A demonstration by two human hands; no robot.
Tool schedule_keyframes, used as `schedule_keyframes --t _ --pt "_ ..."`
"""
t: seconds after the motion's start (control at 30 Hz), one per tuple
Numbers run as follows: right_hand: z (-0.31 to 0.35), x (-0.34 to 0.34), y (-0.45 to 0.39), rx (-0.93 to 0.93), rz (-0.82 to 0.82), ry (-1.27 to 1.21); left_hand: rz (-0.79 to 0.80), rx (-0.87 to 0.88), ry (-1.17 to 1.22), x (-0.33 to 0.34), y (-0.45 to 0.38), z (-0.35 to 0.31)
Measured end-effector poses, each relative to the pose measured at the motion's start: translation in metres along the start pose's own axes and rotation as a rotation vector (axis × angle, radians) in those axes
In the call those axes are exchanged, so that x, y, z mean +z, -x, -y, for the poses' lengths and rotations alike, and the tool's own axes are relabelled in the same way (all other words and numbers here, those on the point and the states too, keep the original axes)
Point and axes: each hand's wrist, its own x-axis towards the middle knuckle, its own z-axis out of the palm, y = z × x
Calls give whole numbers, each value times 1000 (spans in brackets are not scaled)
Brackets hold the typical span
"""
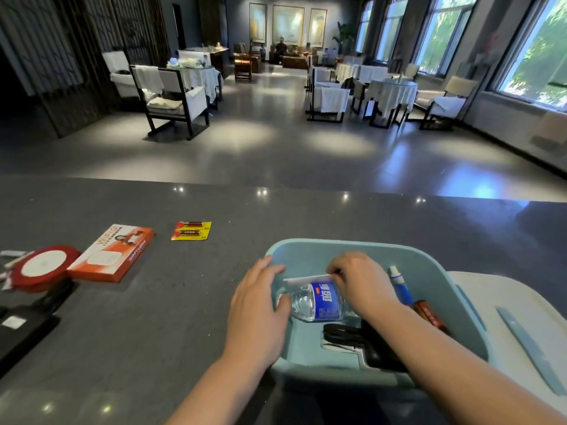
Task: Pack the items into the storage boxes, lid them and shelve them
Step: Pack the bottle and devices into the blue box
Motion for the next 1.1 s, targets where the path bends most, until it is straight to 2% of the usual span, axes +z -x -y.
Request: schedule_keyframes --t 0.13,0.2,0.3,0.43,0.53,0.6,0.77,0.9,1.1 --pt "-2 7 1 34 103 -93 -33 -14 138 1 2 1" --pt "-1 3 5 74 46 -136 -39 -26 271 -5 5 3" --pt "15 -8 11 89 -69 -241 -113 -18 286 -27 7 20" --pt "79 -16 13 -13 -144 -433 -259 -98 210 -70 -1 62" --pt "141 -8 6 -134 -110 -538 -313 -148 151 -99 -9 94" --pt "178 3 -2 -179 -64 -587 -292 -210 125 -116 -13 114" --pt "240 48 -30 -103 81 -622 -267 -352 49 -147 -29 173" --pt "267 86 -70 -15 81 -576 -256 -358 -129 -167 -62 202" --pt "272 112 -157 18 127 -317 -141 -320 -322 -175 -113 231"
